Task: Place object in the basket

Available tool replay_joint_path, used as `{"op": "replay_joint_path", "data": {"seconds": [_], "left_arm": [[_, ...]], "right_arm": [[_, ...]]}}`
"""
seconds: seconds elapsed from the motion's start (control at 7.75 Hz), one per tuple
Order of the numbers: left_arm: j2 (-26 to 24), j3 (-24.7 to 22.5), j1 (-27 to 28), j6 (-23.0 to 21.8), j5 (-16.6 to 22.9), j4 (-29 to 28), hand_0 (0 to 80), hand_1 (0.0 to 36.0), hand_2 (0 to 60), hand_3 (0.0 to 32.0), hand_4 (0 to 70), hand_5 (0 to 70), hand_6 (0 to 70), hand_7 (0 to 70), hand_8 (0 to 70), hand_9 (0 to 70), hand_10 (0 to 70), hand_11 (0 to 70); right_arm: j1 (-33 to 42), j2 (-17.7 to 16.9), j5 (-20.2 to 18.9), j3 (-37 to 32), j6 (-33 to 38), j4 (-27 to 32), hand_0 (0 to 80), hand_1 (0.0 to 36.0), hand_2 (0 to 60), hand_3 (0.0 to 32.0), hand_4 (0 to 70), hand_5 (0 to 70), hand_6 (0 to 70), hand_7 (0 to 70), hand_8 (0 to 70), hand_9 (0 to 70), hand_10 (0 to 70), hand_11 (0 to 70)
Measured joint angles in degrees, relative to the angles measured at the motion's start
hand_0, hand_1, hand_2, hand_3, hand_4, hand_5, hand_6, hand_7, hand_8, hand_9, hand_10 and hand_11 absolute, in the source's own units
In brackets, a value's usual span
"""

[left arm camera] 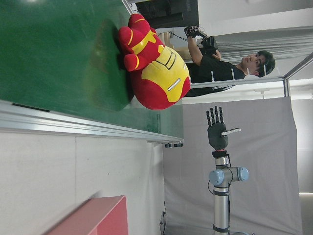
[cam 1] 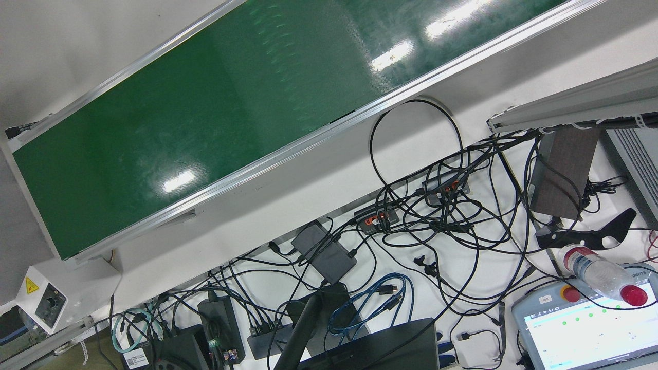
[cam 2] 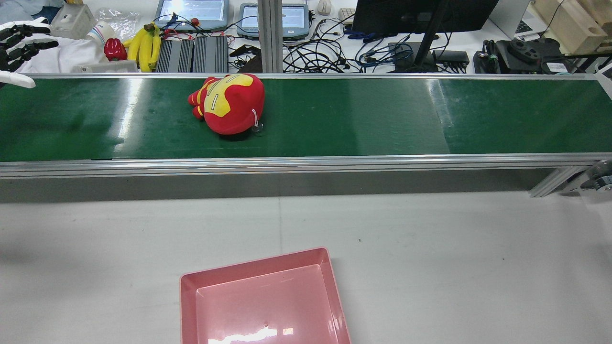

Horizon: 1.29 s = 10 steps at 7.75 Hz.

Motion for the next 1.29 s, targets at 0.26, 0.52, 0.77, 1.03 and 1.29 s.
{"op": "replay_joint_path", "data": {"seconds": [0.26, 0.52, 0.77, 1.03, 1.29], "left_arm": [[-0.06, 0.08, 0.03, 0.09, 0.00, 0.02, 63.1, 22.6, 0.0, 0.0, 15.1, 29.1, 5.9, 4.9, 12.4, 18.7, 0.0, 0.0], [0.00, 0.07, 0.08, 0.11, -0.04, 0.03, 63.1, 22.6, 0.0, 0.0, 15.1, 29.1, 5.9, 4.9, 12.4, 18.7, 0.0, 0.0], [0.00, 0.04, 0.08, 0.11, -0.08, 0.03, 63.2, 22.7, 0.0, 0.0, 15.1, 29.1, 6.0, 4.9, 12.6, 19.1, 0.0, 0.0], [0.02, 0.09, 0.09, 0.11, -0.09, 0.03, 62.6, 22.9, 0.0, 0.0, 14.9, 29.1, 6.0, 5.0, 13.0, 19.6, 0.0, 0.0], [0.03, 0.34, 0.33, 0.24, -0.19, 0.03, 63.0, 23.3, 0.0, 0.0, 15.8, 29.6, 6.0, 5.1, 13.0, 19.6, 0.0, 0.0]], "right_arm": [[0.00, 0.03, 0.00, 0.00, 0.00, 0.01, 0.0, 0.0, 0.0, 0.0, 0.0, 0.0, 0.0, 0.0, 0.0, 0.0, 0.0, 0.0], [0.00, 0.01, 0.00, 0.00, 0.00, 0.02, 0.0, 0.0, 0.0, 0.0, 0.0, 0.0, 0.0, 0.0, 0.0, 0.0, 0.0, 0.0], [0.03, 0.00, 0.00, 0.00, 0.00, 0.02, 0.0, 0.0, 0.0, 0.0, 0.0, 0.0, 0.0, 0.0, 0.0, 0.0, 0.0, 0.0], [0.01, 0.00, 0.00, 0.00, 0.00, 0.02, 0.0, 0.0, 0.0, 0.0, 0.0, 0.0, 0.0, 0.0, 0.0, 0.0, 0.0, 0.0], [0.00, 0.00, 0.00, 0.00, 0.00, 0.02, 0.0, 0.0, 0.0, 0.0, 0.0, 0.0, 0.0, 0.0, 0.0, 0.0, 0.0, 0.0]]}}
